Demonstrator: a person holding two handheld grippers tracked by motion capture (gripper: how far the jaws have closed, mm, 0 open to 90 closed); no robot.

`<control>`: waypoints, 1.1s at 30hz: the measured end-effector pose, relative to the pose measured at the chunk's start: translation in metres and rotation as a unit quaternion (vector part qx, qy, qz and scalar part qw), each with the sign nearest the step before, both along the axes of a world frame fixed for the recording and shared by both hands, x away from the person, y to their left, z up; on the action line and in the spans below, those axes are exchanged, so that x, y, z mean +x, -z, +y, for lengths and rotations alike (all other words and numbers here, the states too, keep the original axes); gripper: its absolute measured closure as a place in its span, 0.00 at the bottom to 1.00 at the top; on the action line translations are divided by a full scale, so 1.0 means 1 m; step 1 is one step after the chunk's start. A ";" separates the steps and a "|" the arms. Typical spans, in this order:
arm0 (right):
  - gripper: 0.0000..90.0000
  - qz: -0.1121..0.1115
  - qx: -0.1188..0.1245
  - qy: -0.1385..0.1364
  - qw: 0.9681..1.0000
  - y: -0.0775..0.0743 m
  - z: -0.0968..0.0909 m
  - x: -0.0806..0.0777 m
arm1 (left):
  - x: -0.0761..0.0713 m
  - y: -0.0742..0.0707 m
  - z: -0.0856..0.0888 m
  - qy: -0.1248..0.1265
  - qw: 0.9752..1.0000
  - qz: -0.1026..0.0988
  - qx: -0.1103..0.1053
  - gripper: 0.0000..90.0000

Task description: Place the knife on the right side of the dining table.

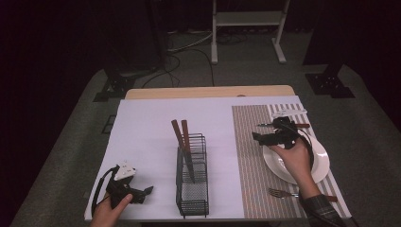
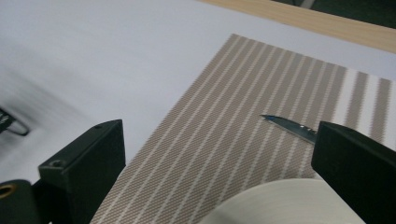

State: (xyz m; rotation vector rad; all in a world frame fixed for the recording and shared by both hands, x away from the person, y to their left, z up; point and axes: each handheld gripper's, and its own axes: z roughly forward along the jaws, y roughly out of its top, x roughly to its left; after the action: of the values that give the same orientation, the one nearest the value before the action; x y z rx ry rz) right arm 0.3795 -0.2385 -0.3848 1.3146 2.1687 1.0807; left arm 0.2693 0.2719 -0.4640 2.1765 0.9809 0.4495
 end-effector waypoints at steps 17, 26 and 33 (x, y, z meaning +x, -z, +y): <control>0.02 0.006 -0.009 -0.070 0.998 0.008 0.037 -0.036 | 0.000 0.000 0.000 0.000 1.000 0.001 0.001 0.00; 0.02 0.016 -0.013 -0.100 0.995 0.018 0.055 -0.053 | 0.000 0.000 0.000 0.000 1.000 0.001 0.001 0.00; 0.02 0.026 -0.025 -0.135 0.990 0.028 0.075 -0.064 | 0.000 0.000 0.000 0.001 1.000 0.000 0.002 0.00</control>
State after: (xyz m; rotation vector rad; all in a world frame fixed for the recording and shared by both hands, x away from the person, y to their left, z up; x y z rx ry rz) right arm 0.3158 -0.1633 -0.4125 1.0589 2.4488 1.0924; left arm 0.2694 0.2721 -0.4637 2.1802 0.9797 0.4495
